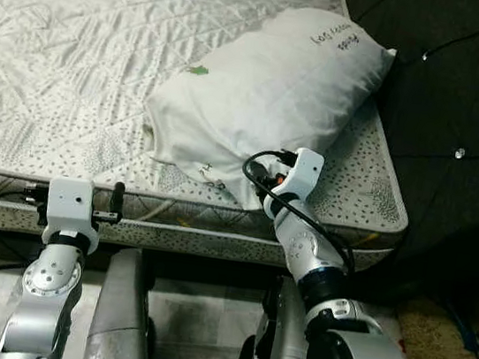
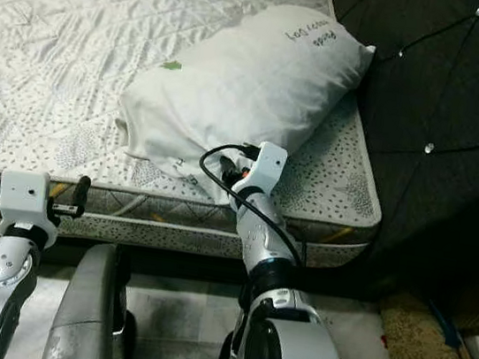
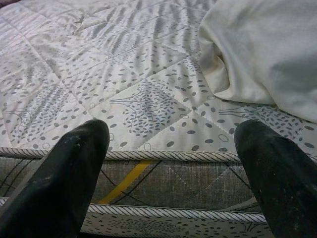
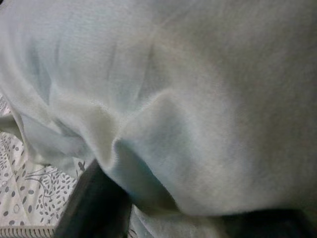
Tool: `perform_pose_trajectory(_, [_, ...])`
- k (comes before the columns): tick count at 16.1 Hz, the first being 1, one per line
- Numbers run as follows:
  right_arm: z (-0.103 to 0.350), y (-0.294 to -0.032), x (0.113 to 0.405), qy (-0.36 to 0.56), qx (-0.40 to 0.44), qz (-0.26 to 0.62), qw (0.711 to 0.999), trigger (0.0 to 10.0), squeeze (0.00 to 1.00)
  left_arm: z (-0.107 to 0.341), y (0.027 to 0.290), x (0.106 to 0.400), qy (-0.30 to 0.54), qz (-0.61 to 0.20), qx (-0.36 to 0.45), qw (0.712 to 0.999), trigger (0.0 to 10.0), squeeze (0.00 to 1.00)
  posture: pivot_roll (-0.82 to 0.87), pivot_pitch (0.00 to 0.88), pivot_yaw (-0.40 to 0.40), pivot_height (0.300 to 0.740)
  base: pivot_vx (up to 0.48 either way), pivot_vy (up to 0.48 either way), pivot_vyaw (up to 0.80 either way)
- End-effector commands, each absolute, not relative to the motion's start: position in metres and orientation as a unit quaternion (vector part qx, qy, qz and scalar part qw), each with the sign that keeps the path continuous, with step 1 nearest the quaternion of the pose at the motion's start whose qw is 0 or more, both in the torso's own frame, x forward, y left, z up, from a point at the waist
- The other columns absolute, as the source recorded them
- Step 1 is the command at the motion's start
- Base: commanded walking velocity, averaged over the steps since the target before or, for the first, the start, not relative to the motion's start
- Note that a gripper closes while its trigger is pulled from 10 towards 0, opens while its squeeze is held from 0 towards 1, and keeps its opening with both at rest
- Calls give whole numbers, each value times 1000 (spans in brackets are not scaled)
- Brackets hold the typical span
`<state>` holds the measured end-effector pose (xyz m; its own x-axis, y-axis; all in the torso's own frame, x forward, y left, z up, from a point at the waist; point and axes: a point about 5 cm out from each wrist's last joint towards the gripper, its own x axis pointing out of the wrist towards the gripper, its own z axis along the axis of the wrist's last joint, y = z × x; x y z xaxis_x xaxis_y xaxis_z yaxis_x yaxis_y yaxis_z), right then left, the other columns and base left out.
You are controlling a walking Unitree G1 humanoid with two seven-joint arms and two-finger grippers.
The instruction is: Clean up the room
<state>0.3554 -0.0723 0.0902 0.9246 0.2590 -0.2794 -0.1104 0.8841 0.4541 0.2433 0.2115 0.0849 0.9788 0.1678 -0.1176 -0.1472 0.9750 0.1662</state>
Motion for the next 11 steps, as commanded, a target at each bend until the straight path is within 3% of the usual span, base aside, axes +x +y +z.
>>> perform_pose_trajectory(1, [100, -77, 363, 152, 200, 85, 964, 0, 0, 84, 210, 245, 71, 72, 84, 991, 10000, 0, 119, 98, -64, 533, 0, 0, 0])
perform_pose_trajectory(8, [102, -119, 377, 169, 154, 37, 973, 0, 0, 85, 209, 253, 66, 71, 90, 991, 10000, 0, 114, 69, -60, 533, 0, 0, 0])
perform_pose_trajectory(11, [127, -161, 389, 116, 106, -7, 988, 0, 0, 88, 201, 258, 52, 55, 111, 991, 10000, 0, 92, 56, -51, 533, 0, 0, 0])
